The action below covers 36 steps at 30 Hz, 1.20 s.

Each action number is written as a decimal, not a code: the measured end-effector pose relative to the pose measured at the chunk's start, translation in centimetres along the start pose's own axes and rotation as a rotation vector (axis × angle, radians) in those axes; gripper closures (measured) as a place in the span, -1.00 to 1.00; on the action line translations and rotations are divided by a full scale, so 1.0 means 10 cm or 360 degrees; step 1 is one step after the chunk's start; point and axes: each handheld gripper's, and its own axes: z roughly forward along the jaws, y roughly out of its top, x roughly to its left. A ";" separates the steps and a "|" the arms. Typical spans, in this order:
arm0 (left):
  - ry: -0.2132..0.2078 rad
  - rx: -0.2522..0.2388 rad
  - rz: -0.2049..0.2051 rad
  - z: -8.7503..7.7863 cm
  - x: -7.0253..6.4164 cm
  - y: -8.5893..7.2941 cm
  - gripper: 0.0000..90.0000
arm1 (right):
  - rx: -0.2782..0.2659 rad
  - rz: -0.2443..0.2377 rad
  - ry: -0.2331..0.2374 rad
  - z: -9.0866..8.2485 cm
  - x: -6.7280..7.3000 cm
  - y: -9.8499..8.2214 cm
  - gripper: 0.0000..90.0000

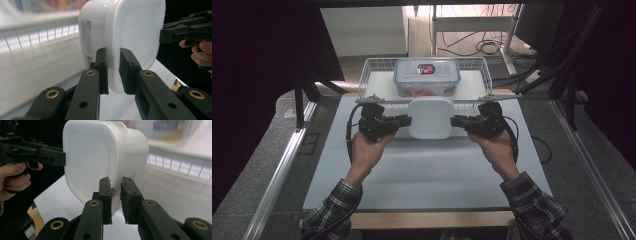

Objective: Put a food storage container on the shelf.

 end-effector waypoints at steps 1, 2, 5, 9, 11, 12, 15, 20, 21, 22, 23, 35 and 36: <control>0.0000 -0.0005 0.0004 -0.02 -0.01 0.05 0.74 | -0.0002 -0.0003 0.0001 -0.01 0.01 0.04 0.76; 0.0003 -0.0013 0.0006 -0.04 -0.01 0.09 0.74 | -0.0011 -0.0009 0.0000 -0.03 0.01 0.09 0.76; 0.0012 -0.0029 0.0020 -0.09 -0.03 0.25 0.74 | -0.0029 -0.0022 -0.0002 -0.06 0.04 0.23 0.76; 0.0013 -0.0046 0.0020 -0.15 -0.02 0.41 0.74 | -0.0043 -0.0027 -0.0001 -0.10 0.06 0.42 0.76; 0.0010 -0.0058 0.0015 -0.18 -0.01 0.49 0.74 | -0.0050 -0.0030 0.0000 -0.10 0.07 0.53 0.76; 0.0007 -0.0059 0.0011 -0.20 0.00 0.53 0.74 | -0.0052 -0.0033 0.0002 -0.11 0.07 0.57 0.76; -0.0003 -0.0070 0.0004 -0.23 0.03 0.65 0.74 | -0.0058 -0.0019 0.0015 -0.12 0.07 0.72 0.76; -0.0011 -0.0089 -0.0006 -0.28 0.07 0.87 0.74 | -0.0072 -0.0020 0.0012 -0.13 0.08 0.95 0.76; -0.0015 -0.0089 -0.0008 -0.29 0.08 0.91 0.74 | -0.0077 -0.0018 0.0013 -0.13 0.07 1.00 0.76; -0.0016 -0.0091 -0.0012 -0.29 0.09 0.95 0.74 | -0.0082 -0.0020 0.0012 -0.13 0.07 1.04 0.76; -0.0020 -0.0091 -0.0014 -0.30 0.10 0.99 0.74 | -0.0085 -0.0016 0.0014 -0.13 0.07 1.08 0.76; -0.0033 -0.0080 -0.0098 -0.18 0.30 1.26 0.73 | -0.0065 0.0040 -0.0035 -0.02 -0.05 1.40 0.75; -0.0037 -0.0071 -0.0103 -0.16 0.32 1.28 0.73 | -0.0069 0.0052 -0.0035 -0.01 -0.07 1.41 0.74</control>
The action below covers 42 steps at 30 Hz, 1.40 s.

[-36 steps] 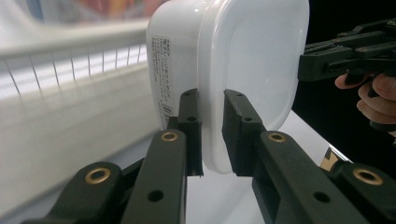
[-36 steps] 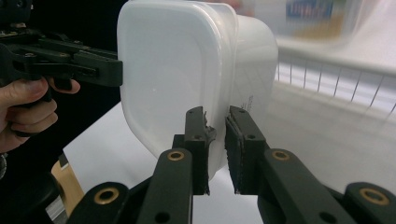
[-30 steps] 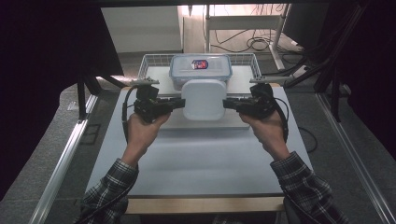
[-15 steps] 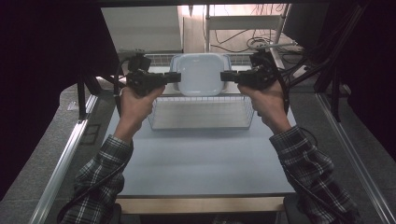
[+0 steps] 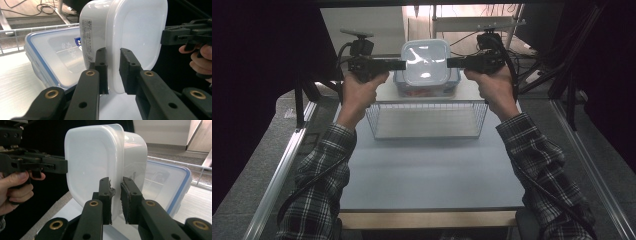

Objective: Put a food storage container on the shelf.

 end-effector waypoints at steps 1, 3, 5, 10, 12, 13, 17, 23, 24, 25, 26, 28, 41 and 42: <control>-0.0001 0.0005 -0.0003 0.01 0.01 0.01 0.73 | 0.0000 0.0006 -0.0008 0.01 -0.01 0.01 0.74; -0.0006 0.0017 -0.0017 0.03 0.02 0.04 0.72 | 0.0003 0.0007 -0.0024 0.03 -0.03 0.02 0.70; -0.0005 0.0012 -0.0020 0.05 0.03 0.07 0.70 | 0.0013 0.0019 -0.0031 0.06 -0.05 0.03 0.60; 0.0070 0.0036 0.0020 0.13 0.01 0.13 0.58 | 0.0011 0.0047 -0.0047 0.13 -0.09 0.05 0.53; 0.0069 0.0027 0.0002 0.16 0.02 0.14 0.55 | 0.0023 0.0066 -0.0059 0.16 -0.12 0.06 0.52; 0.0066 0.0022 -0.0005 0.17 0.04 0.15 0.54 | 0.0026 0.0073 -0.0070 0.18 -0.13 0.06 0.51; 0.0077 0.0029 -0.0028 0.20 0.06 0.17 0.47 | 0.0019 0.0114 -0.0072 0.23 -0.17 0.08 0.44; 0.0182 0.0022 0.0007 0.26 0.09 0.24 0.30 | -0.0008 0.0161 -0.0115 0.30 -0.20 0.10 0.39; 0.0190 0.0021 0.0010 0.27 0.10 0.25 0.28 | -0.0018 0.0170 -0.0113 0.30 -0.21 0.10 0.39; 0.0199 0.0014 0.0013 0.28 0.11 0.26 0.28 | -0.0024 0.0174 -0.0113 0.31 -0.21 0.10 0.39; 0.0209 0.0009 0.0021 0.29 0.11 0.27 0.28 | -0.0030 0.0188 -0.0113 0.32 -0.22 0.10 0.39; 0.0242 -0.0002 0.0044 0.31 0.12 0.28 0.27 | -0.0029 0.0190 -0.0119 0.32 -0.22 0.11 0.37; 0.0194 -0.0057 0.0144 0.22 0.07 0.24 -0.39 | -0.0061 0.0092 -0.0036 0.25 -0.20 0.08 -0.19; 0.0151 -0.0057 0.0137 0.21 0.07 0.22 -0.45 | -0.0052 0.0073 -0.0019 0.24 -0.20 0.07 -0.26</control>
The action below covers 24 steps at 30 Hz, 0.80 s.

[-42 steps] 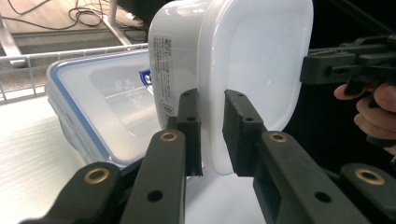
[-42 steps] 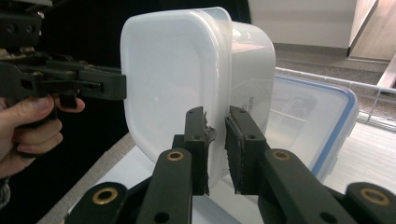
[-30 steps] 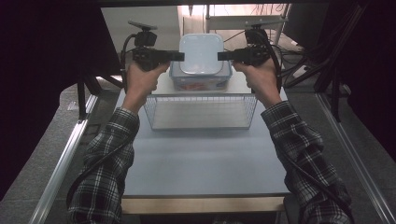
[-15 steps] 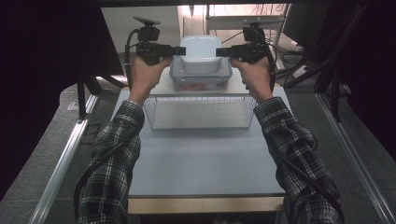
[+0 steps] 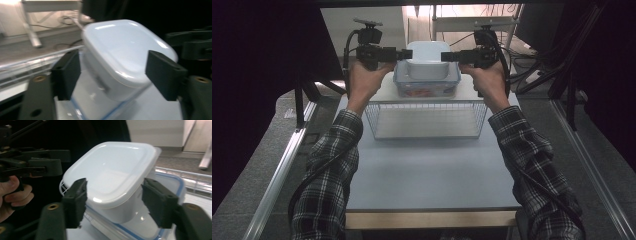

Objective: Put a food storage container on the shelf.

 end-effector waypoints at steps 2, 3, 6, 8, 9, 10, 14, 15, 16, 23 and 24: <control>-0.0038 0.0009 0.0022 -0.02 -0.01 -0.03 -0.55 | 0.0002 -0.0032 0.0014 -0.01 0.02 -0.02 -0.37; -0.0053 0.0020 0.0034 -0.03 -0.02 -0.05 -0.57 | 0.0000 -0.0051 0.0020 -0.01 0.03 -0.04 -0.41; -0.0080 0.0048 0.0081 -0.06 -0.04 -0.12 -0.63 | 0.0009 -0.0109 0.0038 -0.02 0.06 -0.09 -0.52; -0.0080 0.0071 0.0101 -0.07 -0.05 -0.17 -0.71 | 0.0016 -0.0152 0.0040 -0.03 0.08 -0.14 -0.58; -0.0080 0.0077 0.0106 -0.07 -0.06 -0.19 -0.75 | 0.0013 -0.0168 0.0038 -0.03 0.08 -0.16 -0.61; -0.0087 0.0076 0.0114 -0.07 -0.06 -0.22 -0.76 | 0.0014 -0.0184 0.0036 -0.03 0.08 -0.17 -0.63; -0.0107 0.0091 0.0124 -0.09 -0.09 -0.31 -0.78 | 0.0018 -0.0222 0.0045 -0.02 0.09 -0.27 -0.72; -0.0116 0.0093 0.0132 -0.09 -0.10 -0.33 -0.80 | 0.0015 -0.0235 0.0041 -0.02 0.09 -0.29 -0.74; -0.0117 0.0095 0.0142 -0.10 -0.11 -0.35 -0.80 | 0.0009 -0.0246 0.0035 -0.02 0.09 -0.31 -0.75; -0.0110 0.0118 0.0190 -0.12 -0.15 -0.50 -0.85 | 0.0024 -0.0312 0.0016 -0.08 0.12 -0.45 -0.82; -0.0108 0.0120 0.0196 -0.12 -0.15 -0.52 -0.85 | 0.0025 -0.0321 0.0020 -0.08 0.12 -0.47 -0.82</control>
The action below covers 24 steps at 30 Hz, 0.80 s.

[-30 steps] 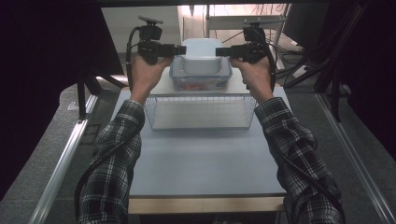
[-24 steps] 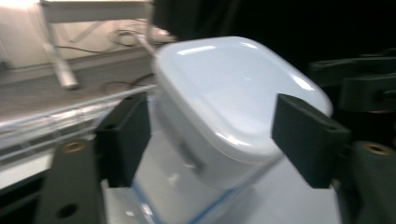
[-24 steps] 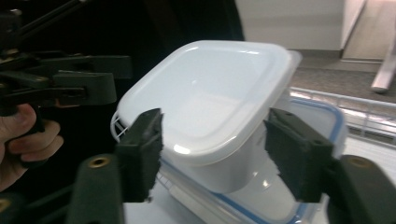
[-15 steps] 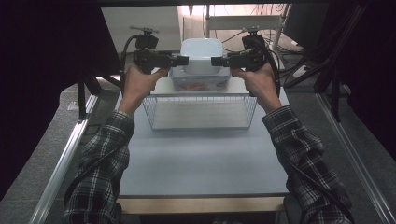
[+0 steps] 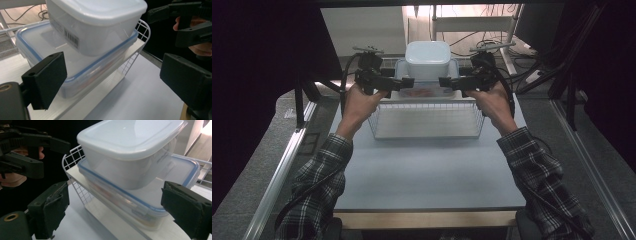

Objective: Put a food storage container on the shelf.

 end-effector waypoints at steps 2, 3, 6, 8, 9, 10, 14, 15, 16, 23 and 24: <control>0.0002 0.0005 0.0023 -0.01 -0.01 -0.04 -0.86 | 0.0004 -0.0006 0.0003 -0.01 0.01 -0.04 -0.83; 0.0008 0.0011 0.0031 -0.01 -0.03 -0.07 -0.86 | 0.0005 -0.0005 0.0006 -0.02 0.01 -0.05 -0.83; 0.0017 0.0017 0.0055 -0.02 -0.05 -0.14 -0.87 | 0.0012 -0.0002 0.0014 -0.03 0.02 -0.11 -0.83; 0.0018 0.0022 0.0067 -0.02 -0.07 -0.18 -0.87 | 0.0015 -0.0009 0.0015 -0.04 0.03 -0.15 -0.84; 0.0023 0.0024 0.0074 -0.03 -0.08 -0.20 -0.88 | 0.0018 -0.0007 0.0016 -0.04 0.03 -0.17 -0.84; 0.0028 0.0030 0.0085 -0.03 -0.08 -0.22 -0.88 | 0.0017 -0.0014 0.0018 -0.05 0.03 -0.19 -0.84; 0.0048 0.0042 0.0119 -0.04 -0.10 -0.31 -0.89 | 0.0027 -0.0023 0.0021 -0.06 0.04 -0.26 -0.84; 0.0051 0.0044 0.0122 -0.04 -0.11 -0.34 -0.89 | 0.0023 -0.0029 0.0021 -0.07 0.04 -0.27 -0.84; 0.0056 0.0044 0.0131 -0.04 -0.11 -0.36 -0.90 | 0.0023 -0.0036 0.0024 -0.08 0.05 -0.29 -0.84; 0.0045 0.0053 0.0157 -0.05 -0.16 -0.51 -0.90 | 0.0034 -0.0078 0.0034 -0.15 0.09 -0.38 -0.84; 0.0044 0.0051 0.0159 -0.06 -0.17 -0.53 -0.90 | 0.0037 -0.0078 0.0034 -0.16 0.09 -0.40 -0.84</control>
